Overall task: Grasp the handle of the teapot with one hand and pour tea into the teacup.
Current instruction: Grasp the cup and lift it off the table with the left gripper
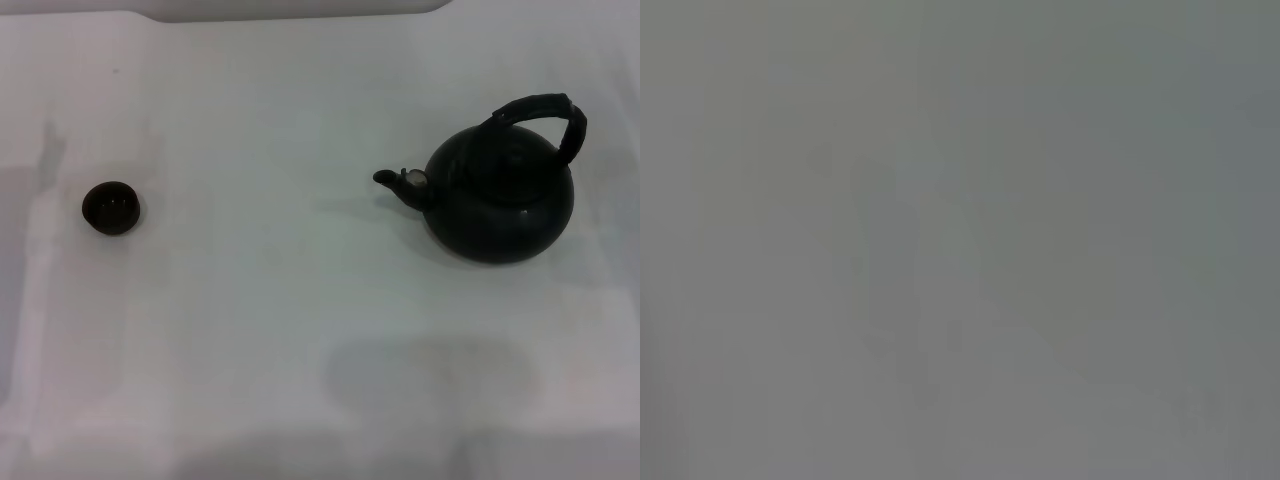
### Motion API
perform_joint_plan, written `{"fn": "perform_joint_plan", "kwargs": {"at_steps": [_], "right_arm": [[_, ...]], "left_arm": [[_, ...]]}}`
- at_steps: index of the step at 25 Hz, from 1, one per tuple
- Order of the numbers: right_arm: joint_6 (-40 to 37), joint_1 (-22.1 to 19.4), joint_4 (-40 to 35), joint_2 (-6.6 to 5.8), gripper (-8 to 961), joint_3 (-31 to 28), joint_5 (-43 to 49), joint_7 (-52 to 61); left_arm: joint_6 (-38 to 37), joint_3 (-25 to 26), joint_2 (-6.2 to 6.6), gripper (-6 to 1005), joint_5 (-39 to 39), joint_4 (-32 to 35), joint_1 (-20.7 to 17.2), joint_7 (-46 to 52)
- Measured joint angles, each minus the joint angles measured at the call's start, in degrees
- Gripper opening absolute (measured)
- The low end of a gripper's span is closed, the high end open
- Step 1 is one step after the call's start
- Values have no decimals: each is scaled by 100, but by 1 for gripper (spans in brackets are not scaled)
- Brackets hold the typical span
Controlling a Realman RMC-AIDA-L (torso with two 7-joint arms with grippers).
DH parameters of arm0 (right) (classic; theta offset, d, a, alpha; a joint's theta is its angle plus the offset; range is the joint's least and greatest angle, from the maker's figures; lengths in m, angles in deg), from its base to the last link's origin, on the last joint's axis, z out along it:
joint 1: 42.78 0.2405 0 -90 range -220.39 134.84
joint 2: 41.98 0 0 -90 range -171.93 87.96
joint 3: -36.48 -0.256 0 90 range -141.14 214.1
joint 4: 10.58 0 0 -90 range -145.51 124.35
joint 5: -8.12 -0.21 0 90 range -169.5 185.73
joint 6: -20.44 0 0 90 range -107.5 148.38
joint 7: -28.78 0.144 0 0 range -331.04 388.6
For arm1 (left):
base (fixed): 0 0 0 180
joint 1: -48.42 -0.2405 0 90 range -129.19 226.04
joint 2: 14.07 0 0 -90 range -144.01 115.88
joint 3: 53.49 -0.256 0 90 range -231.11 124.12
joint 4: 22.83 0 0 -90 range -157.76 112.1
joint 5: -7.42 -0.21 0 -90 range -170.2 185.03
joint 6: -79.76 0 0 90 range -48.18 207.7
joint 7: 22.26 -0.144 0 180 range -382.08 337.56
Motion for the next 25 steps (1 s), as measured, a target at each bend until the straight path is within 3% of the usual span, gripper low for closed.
{"fn": "perform_joint_plan", "kwargs": {"at_steps": [11,25], "right_arm": [[-20,71,-9,-8,732,0,14,-1],[-277,142,-24,-18,732,0,-4,-26]], "left_arm": [[0,-50,-7,887,-185,0,-13,-15],[479,-53,-5,888,-2041,217,-232,-407]]}}
